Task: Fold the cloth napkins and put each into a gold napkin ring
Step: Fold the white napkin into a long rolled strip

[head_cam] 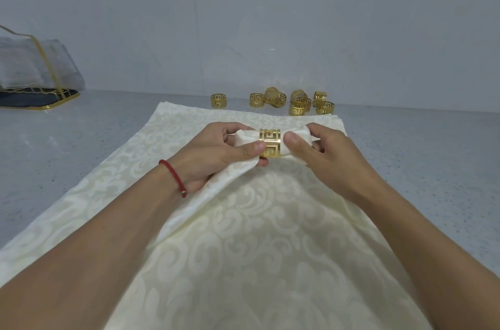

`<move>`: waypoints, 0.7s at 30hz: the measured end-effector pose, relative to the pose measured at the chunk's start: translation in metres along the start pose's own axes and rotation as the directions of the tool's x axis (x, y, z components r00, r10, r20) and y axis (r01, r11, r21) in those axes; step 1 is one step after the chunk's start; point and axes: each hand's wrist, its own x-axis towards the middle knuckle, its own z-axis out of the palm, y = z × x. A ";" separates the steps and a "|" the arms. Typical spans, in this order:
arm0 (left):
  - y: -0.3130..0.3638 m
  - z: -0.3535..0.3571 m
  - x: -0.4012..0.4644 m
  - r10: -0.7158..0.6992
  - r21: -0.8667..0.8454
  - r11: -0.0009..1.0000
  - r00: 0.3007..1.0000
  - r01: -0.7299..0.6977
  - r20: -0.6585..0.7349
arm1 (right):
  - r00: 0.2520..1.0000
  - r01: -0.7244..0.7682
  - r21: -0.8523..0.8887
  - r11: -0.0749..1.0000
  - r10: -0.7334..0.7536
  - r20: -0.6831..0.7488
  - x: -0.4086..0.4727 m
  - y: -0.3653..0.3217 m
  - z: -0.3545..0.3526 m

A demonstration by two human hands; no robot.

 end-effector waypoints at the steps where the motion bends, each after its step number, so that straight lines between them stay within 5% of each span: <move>1: 0.000 0.000 -0.001 0.003 0.013 1.000 1.000 -0.003 -0.003 | 1.000 0.007 0.010 1.000 -0.007 0.017 -0.001 0.001 -0.001; 12: 0.004 -0.002 -0.002 -0.044 0.039 0.998 0.998 0.042 0.050 | 1.000 0.005 -0.004 1.000 -0.005 -0.015 0.000 0.002 -0.001; 17: 0.007 -0.002 -0.002 -0.042 -0.095 0.995 0.999 0.041 -0.004 | 0.987 -0.070 0.185 0.980 0.041 0.155 -0.003 -0.005 -0.016; 21: 0.005 -0.001 0.000 -0.077 -0.149 0.986 0.996 0.070 -0.037 | 0.974 -0.111 0.026 0.994 0.103 0.203 -0.002 0.002 -0.026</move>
